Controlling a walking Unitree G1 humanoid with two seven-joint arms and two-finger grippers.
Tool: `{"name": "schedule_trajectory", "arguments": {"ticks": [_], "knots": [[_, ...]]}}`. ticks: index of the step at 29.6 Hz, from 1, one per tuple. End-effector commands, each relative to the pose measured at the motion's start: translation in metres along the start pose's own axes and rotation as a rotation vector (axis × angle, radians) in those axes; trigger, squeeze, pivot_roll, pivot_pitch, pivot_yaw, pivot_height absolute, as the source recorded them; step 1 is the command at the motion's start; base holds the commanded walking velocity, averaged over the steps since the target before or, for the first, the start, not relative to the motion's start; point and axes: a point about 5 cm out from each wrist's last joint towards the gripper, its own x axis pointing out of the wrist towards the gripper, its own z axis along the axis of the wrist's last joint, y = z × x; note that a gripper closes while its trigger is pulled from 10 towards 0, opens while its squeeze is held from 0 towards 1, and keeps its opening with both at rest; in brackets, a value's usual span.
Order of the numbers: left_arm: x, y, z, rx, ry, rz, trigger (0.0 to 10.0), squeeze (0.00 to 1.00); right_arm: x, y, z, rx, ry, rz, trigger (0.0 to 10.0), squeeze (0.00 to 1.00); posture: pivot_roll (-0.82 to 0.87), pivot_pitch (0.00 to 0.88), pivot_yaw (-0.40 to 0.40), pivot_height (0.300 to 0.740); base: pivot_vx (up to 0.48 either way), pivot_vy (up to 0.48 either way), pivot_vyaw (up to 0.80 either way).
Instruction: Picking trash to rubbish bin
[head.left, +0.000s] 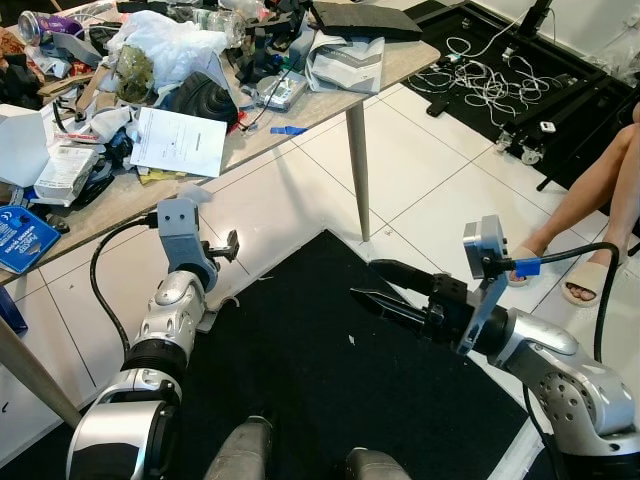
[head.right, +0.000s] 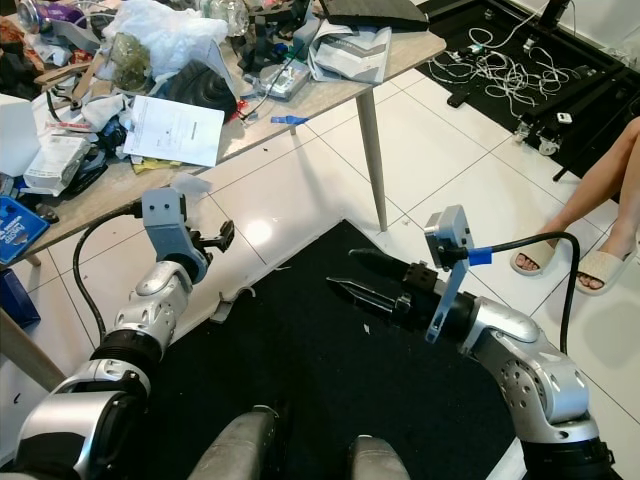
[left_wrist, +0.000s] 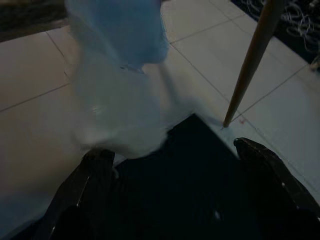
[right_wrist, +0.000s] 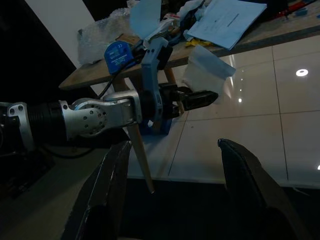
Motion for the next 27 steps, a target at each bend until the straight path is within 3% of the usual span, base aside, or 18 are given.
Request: {"name": "schedule_trajectory", "arguments": {"ticks": [1,14,27], "knots": [[0.0008,-0.0044,-0.0051,-0.014,0.022,0.002,10.0,0.0,0.0015,0.0062,0.0019,-0.001,-0.008,0.021,10.0,0.0,-0.11,0.196,0.01,0.74,0.0,0.0,0.0],[0.0038,-0.0055,-0.0012,-0.035,-0.016,0.06,10.0,0.0,0.0025,0.0113,0.0039,-0.006,-0.015,0.022,10.0,0.0,-0.12,0.197,0.022,0.74,0.0,0.0,0.0],[0.006,-0.0072,-0.005,-0.025,0.011,0.121,10.0,0.0,0.0046,0.0129,0.0092,-0.018,-0.026,0.025,10.0,0.0,-0.13,0.207,0.022,0.74,0.0,0.0,0.0]]}}
